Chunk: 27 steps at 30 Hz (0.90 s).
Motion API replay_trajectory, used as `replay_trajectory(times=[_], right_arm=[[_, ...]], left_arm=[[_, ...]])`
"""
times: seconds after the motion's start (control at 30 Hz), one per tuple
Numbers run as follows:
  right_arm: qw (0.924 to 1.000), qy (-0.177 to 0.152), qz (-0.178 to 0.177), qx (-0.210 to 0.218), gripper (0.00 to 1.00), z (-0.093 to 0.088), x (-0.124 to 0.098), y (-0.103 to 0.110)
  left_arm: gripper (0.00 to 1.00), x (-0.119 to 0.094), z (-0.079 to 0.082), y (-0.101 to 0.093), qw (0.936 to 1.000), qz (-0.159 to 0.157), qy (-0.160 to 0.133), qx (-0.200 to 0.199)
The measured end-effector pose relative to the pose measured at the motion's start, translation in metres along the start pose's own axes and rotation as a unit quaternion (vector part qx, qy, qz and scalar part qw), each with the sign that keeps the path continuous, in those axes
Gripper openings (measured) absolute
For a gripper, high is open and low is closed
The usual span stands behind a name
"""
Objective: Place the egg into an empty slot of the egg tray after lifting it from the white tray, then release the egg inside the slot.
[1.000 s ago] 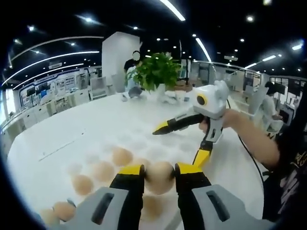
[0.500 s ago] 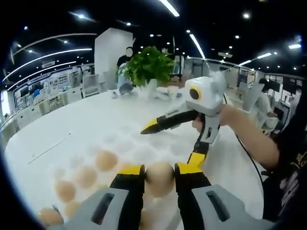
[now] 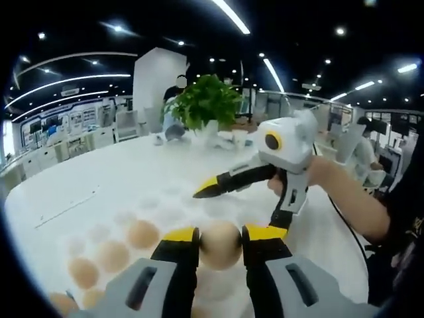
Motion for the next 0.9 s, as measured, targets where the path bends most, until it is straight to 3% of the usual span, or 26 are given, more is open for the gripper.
replay_trajectory(times=[0.33,0.7,0.9], right_arm=[[1.0000,-0.001,0.001,0.001,0.94,0.000,0.001,-0.001],[1.0000,-0.003,0.002,0.002,0.94,0.001,0.003,0.000],[1.0000,-0.005,0.003,0.002,0.94,0.001,0.004,0.000]], left_arm=[[0.28,0.003,-0.007,0.000,1.0000,-0.003,0.009,0.002],[0.28,-0.007,-0.011,0.006,0.9995,0.009,0.009,-0.030],[0.28,-0.015,-0.005,0.009,0.9989,0.015,-0.010,-0.043]])
Point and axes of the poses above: the point that each gripper's makers call its tool centre point, and the gripper's own axes: x roughly forward along the fingers, y roughly to its left, z roughly out of its top, the point moved 7 cm from there along -x, roughly backward along the fingers, and after that the axes turned 11 degrees about x, right-handed, at the moved point
